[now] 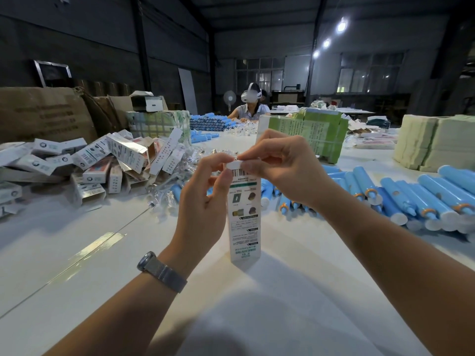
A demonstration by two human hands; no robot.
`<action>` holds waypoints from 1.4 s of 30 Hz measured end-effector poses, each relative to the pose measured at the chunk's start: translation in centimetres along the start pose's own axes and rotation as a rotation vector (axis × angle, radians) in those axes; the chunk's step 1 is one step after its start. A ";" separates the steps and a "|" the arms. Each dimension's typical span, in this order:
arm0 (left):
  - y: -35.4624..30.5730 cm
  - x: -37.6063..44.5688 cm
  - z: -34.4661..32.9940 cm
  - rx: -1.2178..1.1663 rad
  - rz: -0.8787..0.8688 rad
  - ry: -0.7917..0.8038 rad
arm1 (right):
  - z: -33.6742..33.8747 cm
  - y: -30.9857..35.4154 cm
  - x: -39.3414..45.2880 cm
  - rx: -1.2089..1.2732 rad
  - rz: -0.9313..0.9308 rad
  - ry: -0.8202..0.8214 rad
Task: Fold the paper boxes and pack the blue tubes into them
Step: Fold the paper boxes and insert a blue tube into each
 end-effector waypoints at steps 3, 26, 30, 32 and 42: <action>-0.1 0.2 0.0 0.022 -0.013 -0.015 | -0.1 0.2 0.0 -0.050 -0.006 0.000; 0.0 0.0 0.2 -0.004 0.002 -0.005 | -0.2 1.3 0.3 -0.116 0.024 -0.051; 0.0 0.1 0.3 -0.032 0.023 0.009 | 0.1 1.8 0.4 -0.163 0.032 0.000; 0.0 0.0 0.4 -0.038 0.031 0.015 | 0.3 2.1 0.6 -0.213 0.037 0.035; 0.2 0.1 0.4 -0.004 -0.030 0.020 | 0.7 2.2 0.7 -0.188 0.041 0.130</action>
Point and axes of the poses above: each hand's wrist, its own x-axis towards the middle knuckle, its own z-axis out of the back of the hand, y = z × x, the point moved 1 cm from there along x, towards the middle knuckle, and after that the axes turned 2 degrees about -z, right-handed, at the moved point
